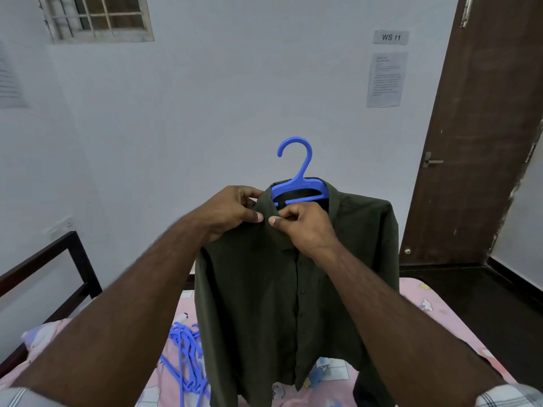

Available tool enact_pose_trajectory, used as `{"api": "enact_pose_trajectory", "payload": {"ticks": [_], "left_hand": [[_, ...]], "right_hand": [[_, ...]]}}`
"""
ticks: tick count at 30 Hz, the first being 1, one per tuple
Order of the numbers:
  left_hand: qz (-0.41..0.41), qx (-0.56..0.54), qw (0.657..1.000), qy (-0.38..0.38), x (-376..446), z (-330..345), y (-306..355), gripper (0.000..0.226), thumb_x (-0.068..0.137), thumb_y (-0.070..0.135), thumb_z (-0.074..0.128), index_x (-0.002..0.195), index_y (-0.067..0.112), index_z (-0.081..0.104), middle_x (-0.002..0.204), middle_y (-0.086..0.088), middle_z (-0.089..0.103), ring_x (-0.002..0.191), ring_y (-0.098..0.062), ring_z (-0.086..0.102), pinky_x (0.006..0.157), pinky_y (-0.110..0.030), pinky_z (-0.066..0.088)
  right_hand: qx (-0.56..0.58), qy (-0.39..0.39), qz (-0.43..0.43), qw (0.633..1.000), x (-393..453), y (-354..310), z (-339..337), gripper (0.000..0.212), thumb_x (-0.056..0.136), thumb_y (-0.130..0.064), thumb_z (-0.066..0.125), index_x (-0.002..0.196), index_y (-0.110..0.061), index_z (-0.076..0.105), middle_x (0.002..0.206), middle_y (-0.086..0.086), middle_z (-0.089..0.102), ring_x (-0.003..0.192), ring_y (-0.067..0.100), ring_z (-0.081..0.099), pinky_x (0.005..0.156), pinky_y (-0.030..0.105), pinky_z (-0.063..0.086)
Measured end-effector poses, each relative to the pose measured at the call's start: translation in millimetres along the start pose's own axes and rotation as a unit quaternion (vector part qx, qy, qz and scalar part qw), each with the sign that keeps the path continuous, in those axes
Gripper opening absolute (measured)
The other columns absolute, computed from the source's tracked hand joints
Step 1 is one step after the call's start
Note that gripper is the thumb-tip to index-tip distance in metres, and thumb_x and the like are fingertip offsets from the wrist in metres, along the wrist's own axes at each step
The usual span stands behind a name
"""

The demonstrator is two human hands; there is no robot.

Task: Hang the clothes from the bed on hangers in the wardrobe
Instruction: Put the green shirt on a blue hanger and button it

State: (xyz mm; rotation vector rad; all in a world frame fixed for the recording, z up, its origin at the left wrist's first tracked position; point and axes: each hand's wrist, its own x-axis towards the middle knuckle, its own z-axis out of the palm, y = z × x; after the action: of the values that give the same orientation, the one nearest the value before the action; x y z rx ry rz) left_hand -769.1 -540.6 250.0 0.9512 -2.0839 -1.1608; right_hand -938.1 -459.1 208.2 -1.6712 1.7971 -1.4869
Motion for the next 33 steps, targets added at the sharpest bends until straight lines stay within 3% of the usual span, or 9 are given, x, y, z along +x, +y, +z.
{"api": "enact_pose_trajectory", "payload": {"ticks": [5,11,15,18,22,25,28,30,33], "left_hand": [[0.011,0.002,1.000,0.003,0,-2,1,0.032,0.085,0.004,0.075,0.115,0.016,0.071,0.102,-0.016,0.075,0.101,-0.037,0.070,0.096,-0.047,0.056],[0.019,0.055,0.996,0.072,1,-15,-9,0.011,0.087,0.013,0.076,0.098,0.015,0.075,0.096,-0.015,0.075,0.082,-0.021,0.068,0.093,-0.050,0.054],[0.020,0.064,0.995,0.080,1,-20,-10,0.010,0.087,0.013,0.075,0.096,0.015,0.076,0.098,-0.018,0.074,0.081,-0.021,0.066,0.092,-0.049,0.055],[0.017,0.061,0.995,0.079,2,-23,-8,0.011,0.089,0.011,0.074,0.099,0.014,0.075,0.098,-0.016,0.075,0.084,-0.021,0.067,0.093,-0.046,0.055],[0.028,0.051,0.997,0.057,-3,-25,-5,0.017,0.090,0.010,0.072,0.106,0.015,0.074,0.100,-0.008,0.077,0.097,-0.025,0.071,0.096,-0.042,0.054],[0.033,0.066,0.996,0.057,-14,-36,-8,0.022,0.090,0.018,0.074,0.111,0.022,0.073,0.100,0.001,0.076,0.095,-0.016,0.072,0.090,-0.033,0.055],[0.010,0.069,0.991,0.114,-35,-58,-37,0.023,0.093,0.027,0.071,0.116,0.025,0.072,0.109,0.006,0.075,0.106,-0.012,0.069,0.095,-0.033,0.052],[-0.007,-0.014,0.988,0.155,-49,-62,-60,0.019,0.098,0.022,0.062,0.115,0.019,0.071,0.114,0.002,0.073,0.112,-0.017,0.065,0.095,-0.035,0.051],[-0.021,-0.152,0.966,0.206,-61,-47,-72,0.018,0.103,0.014,0.052,0.108,0.012,0.069,0.108,-0.009,0.073,0.100,-0.019,0.066,0.084,-0.033,0.052]], "right_hand": [[-0.014,0.007,-0.006,1.000,-2,-7,-5,0.015,0.077,-0.033,0.084,0.078,-0.022,0.074,0.070,-0.007,0.071,0.068,0.007,0.066,0.065,0.019,0.053],[-0.038,0.163,-0.070,0.983,1,5,-88,0.007,0.088,-0.028,0.073,0.090,-0.023,0.077,0.089,-0.014,0.074,0.086,0.003,0.067,0.083,0.020,0.050],[-0.192,0.047,-0.006,0.980,10,52,-139,0.031,0.095,-0.035,0.065,0.124,-0.026,0.068,0.129,-0.008,0.064,0.126,0.012,0.055,0.100,0.023,0.037],[-0.111,-0.035,0.013,0.993,7,76,-147,0.023,0.097,-0.020,0.063,0.116,-0.031,0.070,0.116,-0.016,0.070,0.113,0.005,0.062,0.101,0.027,0.046],[-0.035,0.002,-0.003,0.999,5,85,-146,0.027,0.096,-0.010,0.064,0.093,-0.035,0.073,0.091,-0.017,0.075,0.091,0.001,0.068,0.086,0.021,0.053],[0.056,0.025,-0.016,0.998,6,84,-147,0.025,0.094,-0.002,0.064,0.093,-0.025,0.074,0.083,-0.018,0.075,0.081,-0.005,0.067,0.075,0.009,0.051],[0.114,0.023,-0.026,0.993,8,86,-157,0.025,0.093,0.001,0.063,0.091,-0.022,0.074,0.081,-0.014,0.076,0.078,-0.005,0.067,0.072,0.008,0.051],[0.149,0.018,-0.023,0.988,11,89,-163,0.026,0.093,0.001,0.063,0.092,-0.022,0.074,0.084,-0.010,0.077,0.081,0.000,0.069,0.074,0.010,0.052],[0.199,-0.002,-0.006,0.980,19,95,-167,0.017,0.090,-0.002,0.067,0.096,-0.016,0.075,0.090,-0.001,0.078,0.088,0.010,0.070,0.079,0.015,0.055]]}}
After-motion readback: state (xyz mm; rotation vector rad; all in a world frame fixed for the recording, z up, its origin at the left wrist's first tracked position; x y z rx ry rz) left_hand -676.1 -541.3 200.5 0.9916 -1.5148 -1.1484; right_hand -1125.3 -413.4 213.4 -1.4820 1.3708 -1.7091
